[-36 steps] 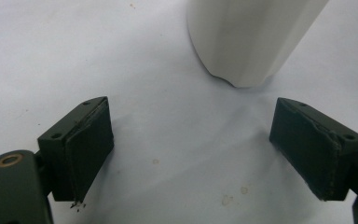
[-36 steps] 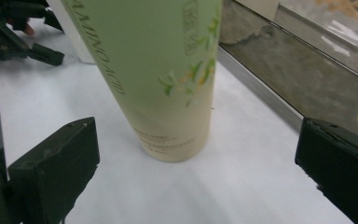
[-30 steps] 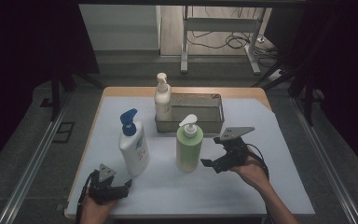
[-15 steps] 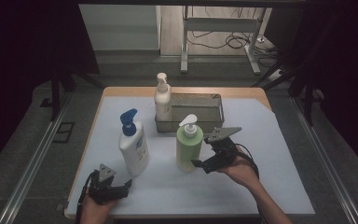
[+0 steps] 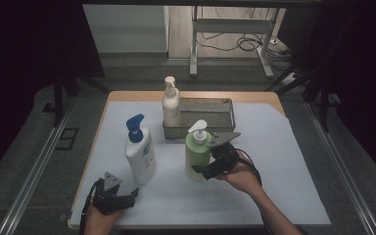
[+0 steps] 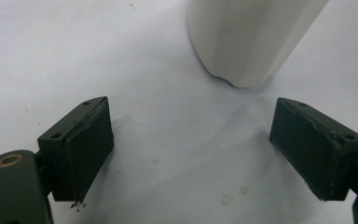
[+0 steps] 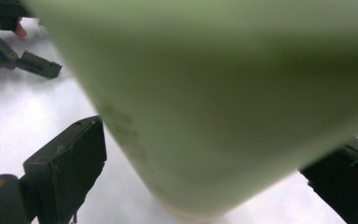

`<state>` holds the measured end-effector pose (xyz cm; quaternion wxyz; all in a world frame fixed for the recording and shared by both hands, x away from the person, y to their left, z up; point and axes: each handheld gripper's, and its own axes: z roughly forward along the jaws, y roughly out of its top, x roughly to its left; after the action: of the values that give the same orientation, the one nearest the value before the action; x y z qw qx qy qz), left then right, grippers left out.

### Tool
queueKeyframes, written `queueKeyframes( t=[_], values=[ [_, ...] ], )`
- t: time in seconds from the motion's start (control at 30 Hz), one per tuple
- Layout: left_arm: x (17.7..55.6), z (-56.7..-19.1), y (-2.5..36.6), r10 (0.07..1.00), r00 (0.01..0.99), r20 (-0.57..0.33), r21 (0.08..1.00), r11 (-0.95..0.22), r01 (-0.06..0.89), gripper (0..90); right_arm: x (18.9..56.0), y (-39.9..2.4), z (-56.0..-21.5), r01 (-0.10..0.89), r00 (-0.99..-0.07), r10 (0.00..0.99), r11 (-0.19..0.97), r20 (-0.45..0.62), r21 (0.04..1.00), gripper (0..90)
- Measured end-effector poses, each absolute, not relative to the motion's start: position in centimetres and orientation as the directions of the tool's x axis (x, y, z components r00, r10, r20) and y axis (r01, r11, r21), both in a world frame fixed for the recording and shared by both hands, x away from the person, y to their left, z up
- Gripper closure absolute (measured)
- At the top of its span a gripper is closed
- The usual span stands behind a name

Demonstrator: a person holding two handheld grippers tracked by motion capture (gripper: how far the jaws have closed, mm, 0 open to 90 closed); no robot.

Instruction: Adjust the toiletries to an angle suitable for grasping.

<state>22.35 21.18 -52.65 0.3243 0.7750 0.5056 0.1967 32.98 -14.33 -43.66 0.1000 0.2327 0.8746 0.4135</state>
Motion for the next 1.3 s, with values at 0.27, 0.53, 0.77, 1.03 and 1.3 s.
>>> queueKeyframes(
  t=[0.27, 0.53, 0.77, 1.03, 1.3],
  values=[
    [22.4, -52.6, 21.2, 0.911, 0.412, -0.023, 0.701, -0.279, 0.656, 13.1, 33.2, -13.6, -43.8, 0.306, -0.865, 0.501, 0.550, -0.014, 0.777, 7.7],
    [22.4, -52.6, 21.2, 0.911, 0.412, -0.023, 0.701, -0.279, 0.656, 13.1, 33.3, -13.7, -43.7, 0.307, -0.862, 0.507, 0.536, -0.009, 0.787, 11.0],
    [22.4, -52.6, 21.2, 0.911, 0.412, -0.024, 0.701, -0.278, 0.656, 13.0, 33.2, -13.6, -43.6, 0.318, -0.856, 0.517, 0.539, -0.008, 0.780, 11.7],
    [22.4, -52.6, 21.2, 0.911, 0.412, -0.024, 0.701, -0.278, 0.657, 13.0, 33.2, -13.5, -43.2, 0.337, -0.854, 0.520, 0.541, 0.009, 0.771, 12.2],
    [22.4, -52.6, 21.2, 0.911, 0.412, -0.024, 0.701, -0.278, 0.657, 13.0, 33.2, -13.6, -41.7, 0.326, -0.858, 0.514, 0.532, 0.007, 0.781, 12.2]
  ],
)
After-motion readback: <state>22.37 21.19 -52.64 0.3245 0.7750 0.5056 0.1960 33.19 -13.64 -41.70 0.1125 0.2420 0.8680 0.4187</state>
